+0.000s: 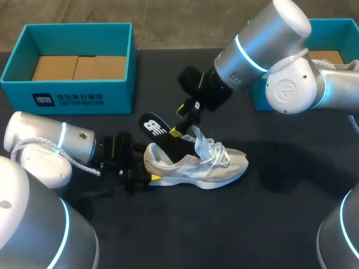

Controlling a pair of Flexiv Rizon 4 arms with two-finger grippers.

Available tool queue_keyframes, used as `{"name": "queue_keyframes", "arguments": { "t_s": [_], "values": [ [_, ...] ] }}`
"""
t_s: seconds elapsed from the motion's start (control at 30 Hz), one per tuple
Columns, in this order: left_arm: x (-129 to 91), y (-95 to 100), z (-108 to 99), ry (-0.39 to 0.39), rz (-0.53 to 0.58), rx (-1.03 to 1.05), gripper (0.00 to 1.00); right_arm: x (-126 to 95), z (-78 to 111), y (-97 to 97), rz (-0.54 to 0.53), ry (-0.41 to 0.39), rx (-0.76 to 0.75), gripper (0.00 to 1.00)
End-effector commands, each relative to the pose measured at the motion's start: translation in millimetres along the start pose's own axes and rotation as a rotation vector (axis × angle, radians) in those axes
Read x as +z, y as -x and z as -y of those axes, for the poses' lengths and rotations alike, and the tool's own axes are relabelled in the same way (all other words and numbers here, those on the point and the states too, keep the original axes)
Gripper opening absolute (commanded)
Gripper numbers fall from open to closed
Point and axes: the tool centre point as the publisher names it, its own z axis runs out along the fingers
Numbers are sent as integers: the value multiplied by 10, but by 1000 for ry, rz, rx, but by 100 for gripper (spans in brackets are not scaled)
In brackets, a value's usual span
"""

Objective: Take the shoe out of the shoebox, open the shoe tongue, remove and reinsert the insole, then place the shoe into the shoebox

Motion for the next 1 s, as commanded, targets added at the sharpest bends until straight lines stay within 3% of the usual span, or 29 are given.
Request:
{"name": "queue_keyframes", "arguments": {
  "t_s": [0.03, 0.27, 0.3, 0.37, 0.4, 0.5, 0.57, 0.77, 1.0],
  "values": [
    [-2, 6, -16, 4, -2, 0, 0, 74, -70, 33, -38, -6, 27, 100],
    [-2, 6, -16, 4, -2, 0, 0, 114, -97, 2, -80, -16, 92, 100],
    [-2, 6, -16, 4, -2, 0, 0, 124, -98, 1, -85, -19, 100, 96],
    [-2, 6, -16, 4, -2, 0, 0, 163, -83, -1, -100, -14, 116, 66],
    [-2, 6, -16, 4, -2, 0, 0, 179, -73, -2, -104, -14, 124, 56],
    [-2, 6, -16, 4, -2, 0, 0, 214, -46, -7, -115, 4, 151, 52],
    [-2, 6, -16, 4, -2, 0, 0, 244, -23, -11, -125, 17, 174, 40],
    [-2, 6, -16, 4, -2, 0, 0, 329, 1, -12, -162, 35, 206, 55],
    [-2, 6, -16, 4, -2, 0, 0, 443, -5, -19, -185, 62, 228, 46]
  ]
}}
